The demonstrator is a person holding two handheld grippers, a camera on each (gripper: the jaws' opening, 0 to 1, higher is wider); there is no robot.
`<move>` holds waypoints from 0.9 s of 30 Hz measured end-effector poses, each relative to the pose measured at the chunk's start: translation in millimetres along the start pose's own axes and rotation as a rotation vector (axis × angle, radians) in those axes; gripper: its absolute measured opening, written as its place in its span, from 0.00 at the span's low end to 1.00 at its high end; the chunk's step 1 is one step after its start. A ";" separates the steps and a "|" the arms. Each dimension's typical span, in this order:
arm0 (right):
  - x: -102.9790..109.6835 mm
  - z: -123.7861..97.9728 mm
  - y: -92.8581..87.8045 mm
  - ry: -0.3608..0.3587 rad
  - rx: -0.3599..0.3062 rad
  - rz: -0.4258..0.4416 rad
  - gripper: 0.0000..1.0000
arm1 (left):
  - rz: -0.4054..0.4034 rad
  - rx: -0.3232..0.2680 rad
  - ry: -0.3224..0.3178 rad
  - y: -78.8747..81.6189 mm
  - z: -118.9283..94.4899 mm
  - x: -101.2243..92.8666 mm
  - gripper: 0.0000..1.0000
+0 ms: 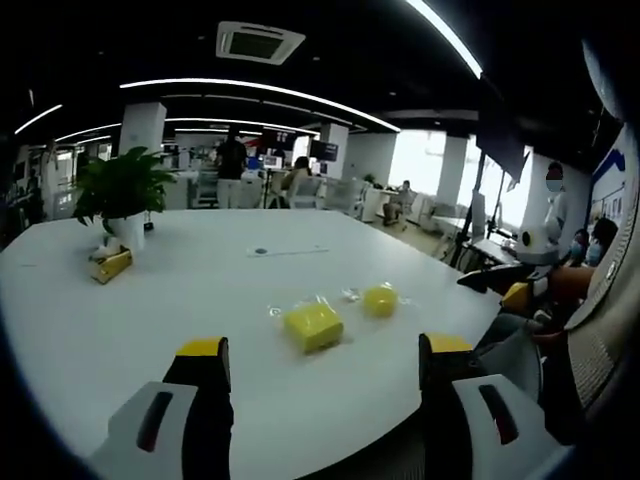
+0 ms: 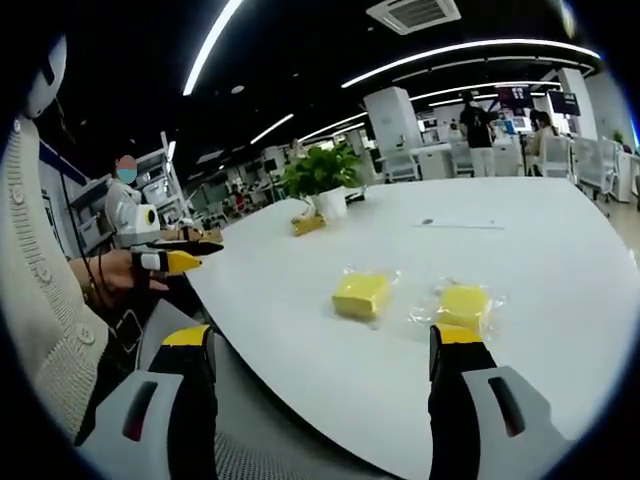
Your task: Compare the silicone blocks by pressing each to a similar depth, holding the contact briefly, and releasing to observe deformation and rebound differences across the visible hardness samples.
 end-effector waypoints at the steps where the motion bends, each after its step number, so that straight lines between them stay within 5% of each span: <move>1: 0.0 -0.2 -0.3 0.000 0.001 -0.001 0.82 | -0.001 0.000 0.000 0.0 0.1 -0.2 0.76; 27: 1.0 -1.9 -4.2 -0.012 0.009 0.010 0.81 | -0.005 0.004 -0.013 -1.1 1.3 -1.4 0.76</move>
Point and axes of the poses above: the point that each gripper's makers call its tool centre point, and the gripper's own axes: z roughly forward along the fingers, x roughly to its left, y roughly out of its top, the point moved 4 cm from there along -z, roughly backward along the fingers, and after that the axes turned 6 degrees about -z, right-handed, at the moved point
